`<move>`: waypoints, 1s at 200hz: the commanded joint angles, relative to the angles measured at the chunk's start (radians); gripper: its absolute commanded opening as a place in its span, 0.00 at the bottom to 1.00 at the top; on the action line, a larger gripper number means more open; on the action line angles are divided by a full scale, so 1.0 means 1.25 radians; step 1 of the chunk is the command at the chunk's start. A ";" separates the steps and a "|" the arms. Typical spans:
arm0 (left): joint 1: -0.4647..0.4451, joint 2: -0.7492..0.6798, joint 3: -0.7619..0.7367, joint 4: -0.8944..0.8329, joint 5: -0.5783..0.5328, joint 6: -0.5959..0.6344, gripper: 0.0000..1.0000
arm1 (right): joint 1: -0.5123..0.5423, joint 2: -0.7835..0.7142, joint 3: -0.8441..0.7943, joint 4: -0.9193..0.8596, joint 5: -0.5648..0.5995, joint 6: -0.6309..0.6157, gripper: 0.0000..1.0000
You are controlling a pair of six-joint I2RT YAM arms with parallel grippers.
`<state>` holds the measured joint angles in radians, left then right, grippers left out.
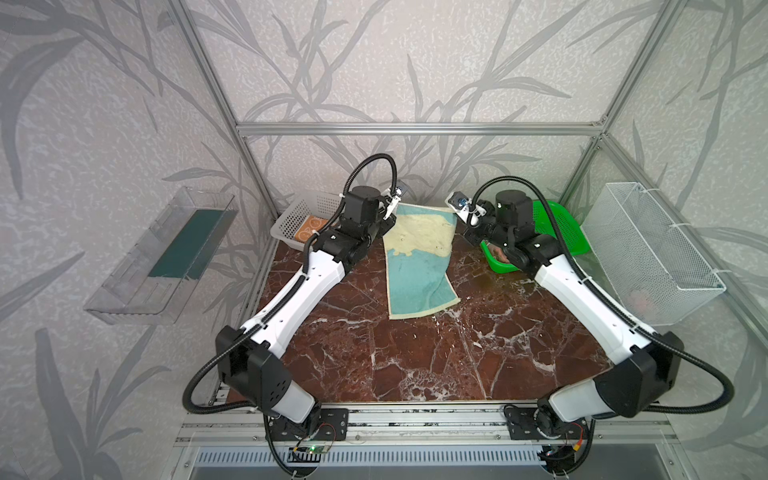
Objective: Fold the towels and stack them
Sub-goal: 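Lift the yellow-blue towel high by its corners with both grippers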
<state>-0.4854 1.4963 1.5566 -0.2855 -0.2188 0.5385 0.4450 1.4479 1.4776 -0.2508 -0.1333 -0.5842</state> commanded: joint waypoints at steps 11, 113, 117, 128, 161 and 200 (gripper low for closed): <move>-0.038 -0.106 0.013 -0.052 -0.019 -0.018 0.00 | 0.012 -0.111 -0.006 -0.043 -0.063 0.020 0.00; -0.142 -0.399 0.012 -0.181 0.090 -0.112 0.00 | 0.139 -0.316 0.022 -0.193 -0.063 0.012 0.00; -0.142 -0.409 0.010 -0.187 0.104 -0.117 0.00 | 0.142 -0.323 0.021 -0.196 -0.069 0.017 0.00; -0.144 -0.434 0.004 -0.196 0.131 -0.132 0.00 | 0.146 -0.339 0.022 -0.199 -0.087 0.030 0.00; -0.143 -0.463 -0.002 -0.216 0.147 -0.152 0.00 | 0.148 -0.366 0.030 -0.217 -0.124 0.064 0.00; -0.143 -0.436 -0.013 -0.224 0.141 -0.147 0.00 | 0.149 -0.361 0.029 -0.228 -0.138 0.078 0.00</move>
<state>-0.6785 0.9409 1.5532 -0.5629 0.0078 0.3710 0.6403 1.0042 1.4925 -0.4927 -0.3168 -0.5190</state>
